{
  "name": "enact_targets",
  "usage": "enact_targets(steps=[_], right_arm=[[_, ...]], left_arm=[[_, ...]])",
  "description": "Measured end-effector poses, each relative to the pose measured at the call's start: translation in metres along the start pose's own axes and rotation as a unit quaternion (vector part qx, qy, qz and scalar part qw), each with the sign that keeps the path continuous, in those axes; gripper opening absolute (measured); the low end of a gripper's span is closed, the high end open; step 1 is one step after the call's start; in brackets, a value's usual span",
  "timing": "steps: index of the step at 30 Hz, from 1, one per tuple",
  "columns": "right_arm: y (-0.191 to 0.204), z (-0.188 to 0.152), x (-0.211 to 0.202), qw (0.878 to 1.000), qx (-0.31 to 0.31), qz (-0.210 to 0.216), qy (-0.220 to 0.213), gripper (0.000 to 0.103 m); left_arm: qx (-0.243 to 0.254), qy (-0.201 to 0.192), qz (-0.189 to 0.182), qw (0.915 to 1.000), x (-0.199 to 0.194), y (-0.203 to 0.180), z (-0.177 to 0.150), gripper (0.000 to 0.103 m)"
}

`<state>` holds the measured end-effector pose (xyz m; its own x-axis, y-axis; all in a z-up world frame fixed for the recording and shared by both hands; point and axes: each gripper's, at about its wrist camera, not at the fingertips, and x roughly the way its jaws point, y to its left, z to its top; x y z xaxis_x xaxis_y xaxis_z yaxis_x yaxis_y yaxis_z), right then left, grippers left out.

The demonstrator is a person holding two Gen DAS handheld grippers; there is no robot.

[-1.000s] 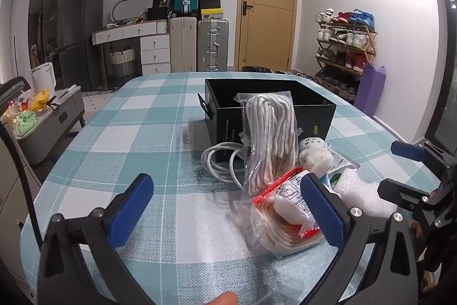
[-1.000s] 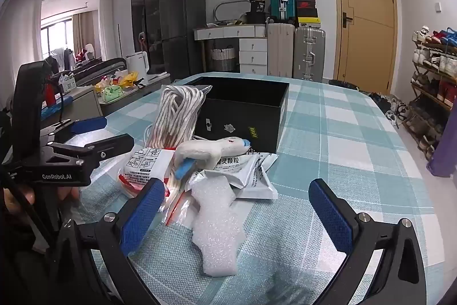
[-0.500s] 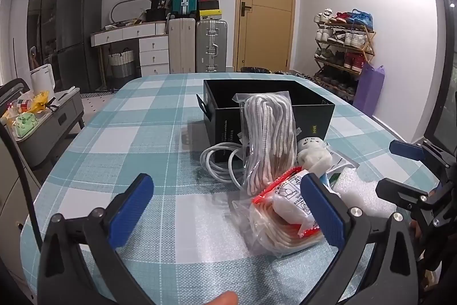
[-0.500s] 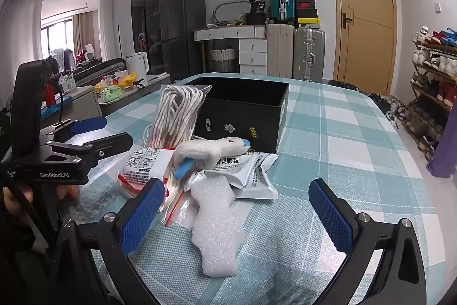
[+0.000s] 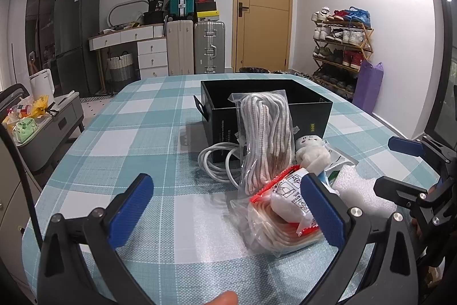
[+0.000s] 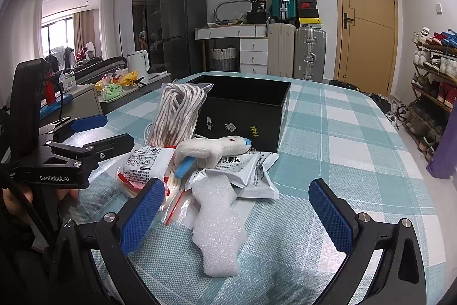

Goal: Organize soft objects

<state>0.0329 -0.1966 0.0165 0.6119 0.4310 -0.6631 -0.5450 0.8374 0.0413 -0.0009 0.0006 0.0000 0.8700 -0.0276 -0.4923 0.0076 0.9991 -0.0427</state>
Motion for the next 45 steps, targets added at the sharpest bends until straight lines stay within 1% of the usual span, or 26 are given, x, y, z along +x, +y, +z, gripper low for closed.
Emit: enact_targets(steps=[39,45], right_arm=[[0.0018,-0.0004,0.0004,1.0,-0.003,0.0,0.003,0.103],[0.0021,0.0002,0.0024,1.0,-0.006,-0.001,0.013,0.103]], left_arm=[[0.003,-0.003,-0.001,1.0,-0.001,-0.0002,-0.0011,0.103],[0.002,-0.002,-0.003,1.0,-0.001,0.0005,-0.0007,0.103]])
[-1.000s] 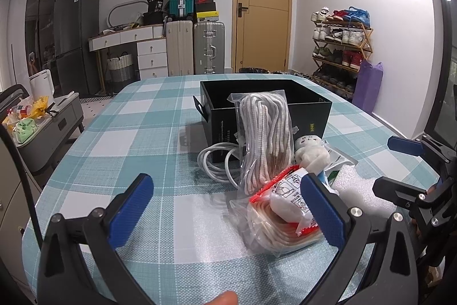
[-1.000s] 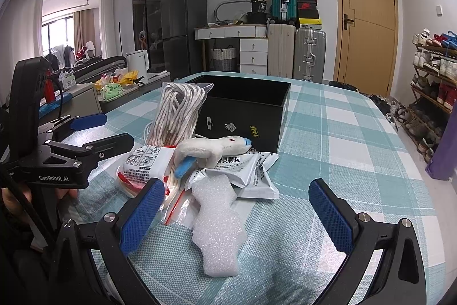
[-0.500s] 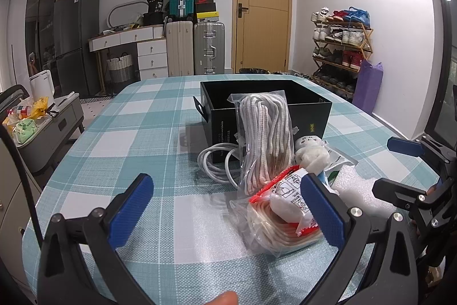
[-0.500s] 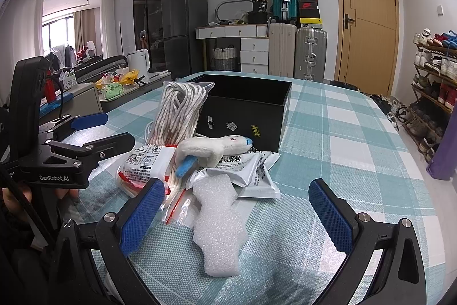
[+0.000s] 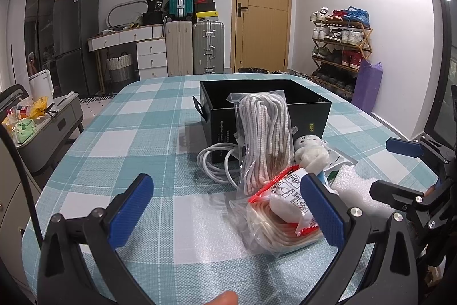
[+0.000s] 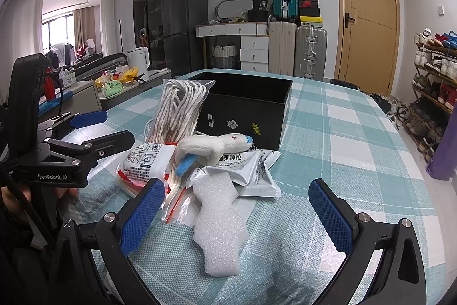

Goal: Organize soft objects

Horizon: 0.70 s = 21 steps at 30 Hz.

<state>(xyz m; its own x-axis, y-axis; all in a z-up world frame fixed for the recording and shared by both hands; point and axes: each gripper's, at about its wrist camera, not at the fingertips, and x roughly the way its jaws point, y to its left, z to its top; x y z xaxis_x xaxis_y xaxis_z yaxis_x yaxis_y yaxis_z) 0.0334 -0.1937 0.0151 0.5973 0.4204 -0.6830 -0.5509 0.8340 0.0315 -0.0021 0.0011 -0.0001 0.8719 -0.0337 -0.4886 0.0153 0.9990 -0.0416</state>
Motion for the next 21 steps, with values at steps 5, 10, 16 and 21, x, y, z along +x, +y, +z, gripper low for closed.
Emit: enact_targets(steps=[5,10,16,21], right_arm=[[-0.001,0.002,0.003,1.0,0.001,-0.012,0.014,0.103],[-0.001,0.004,0.003,1.0,-0.006,-0.02,0.017,0.103],[0.003,0.006,-0.003,0.999,-0.028,-0.024,0.015,0.103],[0.001,0.003,-0.001,0.999,-0.013,-0.01,0.033,0.103]], left_arm=[[0.003,0.008,0.0,1.0,0.002,-0.001,0.002,0.103],[0.012,0.008,0.0,0.9999,0.001,-0.002,0.004,0.103],[0.012,-0.008,-0.002,0.9999,-0.005,-0.001,0.009,0.103],[0.013,-0.004,-0.004,0.9999,-0.006,-0.001,0.012,0.103]])
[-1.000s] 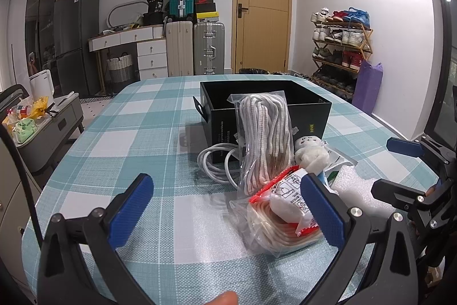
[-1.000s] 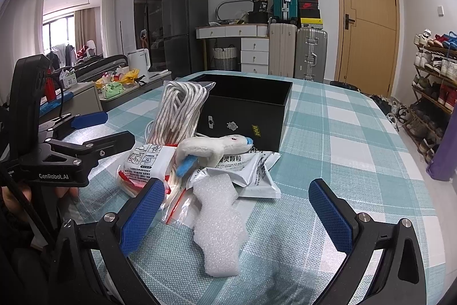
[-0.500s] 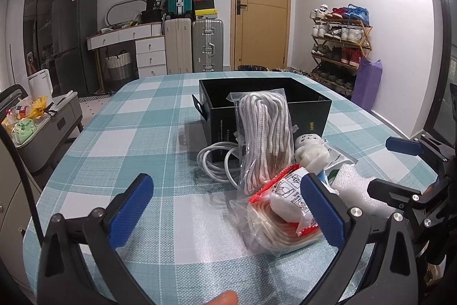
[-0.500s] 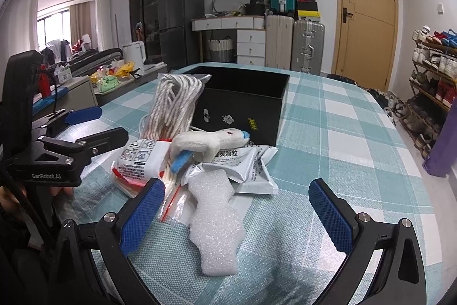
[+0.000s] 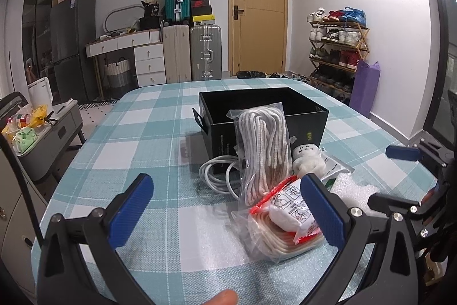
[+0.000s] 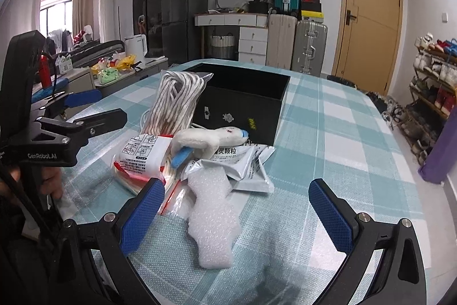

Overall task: Organize soft objects
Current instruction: 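Grasp the white foam piece with the right gripper while the left gripper grasps the red-edged packet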

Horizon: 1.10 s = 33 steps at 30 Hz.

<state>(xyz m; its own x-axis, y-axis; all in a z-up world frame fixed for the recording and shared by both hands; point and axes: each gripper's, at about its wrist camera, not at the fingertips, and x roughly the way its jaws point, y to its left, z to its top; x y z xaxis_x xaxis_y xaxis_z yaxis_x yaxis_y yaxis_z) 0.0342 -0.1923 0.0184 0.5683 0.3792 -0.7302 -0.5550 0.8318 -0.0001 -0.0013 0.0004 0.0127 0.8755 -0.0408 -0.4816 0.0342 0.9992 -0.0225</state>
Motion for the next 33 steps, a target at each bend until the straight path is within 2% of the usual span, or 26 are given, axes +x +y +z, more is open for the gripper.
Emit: enact_targets(steps=[6,7,8,10,16,17,21,26,33], right_arm=[[0.002,-0.005,0.006,1.0,-0.002,-0.001,0.022,0.1],[0.003,-0.006,0.008,1.0,-0.006,-0.003,0.028,0.096],[0.004,-0.006,0.01,0.999,-0.009,-0.002,0.034,0.087],[0.005,-0.008,0.014,0.999,-0.013,0.001,0.046,0.08],[0.013,-0.012,0.015,0.998,-0.031,0.008,0.05,0.078],[0.013,-0.013,0.015,0.998,-0.032,0.009,0.051,0.073],[0.015,-0.017,0.017,0.998,-0.035,0.015,0.059,0.064],[0.015,-0.02,0.017,0.997,-0.033,0.027,0.059,0.042],[0.01,-0.018,0.008,0.998,-0.031,0.022,0.042,0.041]], left_arm=[[0.021,0.013,-0.01,0.9996,0.003,-0.008,0.001,0.103],[0.025,0.016,-0.01,0.9995,0.003,-0.009,0.001,0.103],[0.028,0.02,-0.01,0.9994,0.004,-0.011,0.001,0.103],[0.035,0.022,-0.012,0.999,0.004,-0.014,0.0,0.103],[0.031,0.035,-0.042,0.998,0.004,-0.013,-0.001,0.103],[0.034,0.034,-0.044,0.9979,0.004,-0.014,-0.002,0.103],[0.051,0.035,-0.05,0.9968,0.003,-0.021,-0.002,0.103],[0.079,0.041,-0.058,0.9943,0.006,-0.034,-0.002,0.103],[0.089,0.058,-0.067,0.9921,0.012,-0.042,-0.004,0.103]])
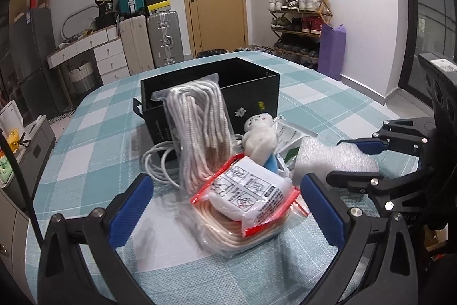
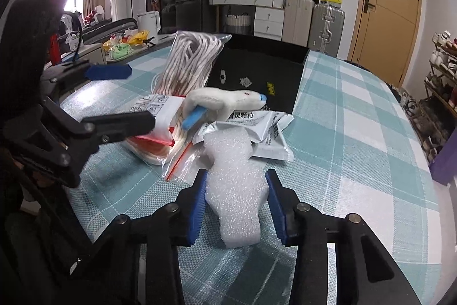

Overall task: Organize soft objects
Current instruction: 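Grasp the white foam piece with the right gripper while the left gripper grasps the red-edged packet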

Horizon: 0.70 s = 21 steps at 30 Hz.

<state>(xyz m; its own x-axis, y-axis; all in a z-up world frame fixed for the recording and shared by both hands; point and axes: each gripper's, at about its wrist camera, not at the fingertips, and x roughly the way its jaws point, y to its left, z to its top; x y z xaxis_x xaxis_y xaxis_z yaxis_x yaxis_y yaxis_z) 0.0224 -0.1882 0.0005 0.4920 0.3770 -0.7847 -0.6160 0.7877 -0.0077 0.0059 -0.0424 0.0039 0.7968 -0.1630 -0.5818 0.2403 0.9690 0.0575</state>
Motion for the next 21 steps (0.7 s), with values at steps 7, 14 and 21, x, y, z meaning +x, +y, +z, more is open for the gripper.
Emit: enact_targets(steps=[7,14,21], right_arm=[[-0.006,-0.002,-0.007,1.0,0.01,-0.002,-0.016,0.04],[-0.011,-0.003,-0.012,0.999,0.019,-0.004,-0.026,0.04],[-0.013,-0.003,-0.012,0.999,0.023,-0.006,-0.028,0.04]], left_arm=[[0.02,0.001,0.003,0.9998,0.002,-0.009,-0.001,0.089],[0.037,0.008,-0.007,0.9993,0.004,-0.014,-0.003,0.087],[0.043,0.019,-0.008,0.9989,0.009,-0.016,-0.005,0.07]])
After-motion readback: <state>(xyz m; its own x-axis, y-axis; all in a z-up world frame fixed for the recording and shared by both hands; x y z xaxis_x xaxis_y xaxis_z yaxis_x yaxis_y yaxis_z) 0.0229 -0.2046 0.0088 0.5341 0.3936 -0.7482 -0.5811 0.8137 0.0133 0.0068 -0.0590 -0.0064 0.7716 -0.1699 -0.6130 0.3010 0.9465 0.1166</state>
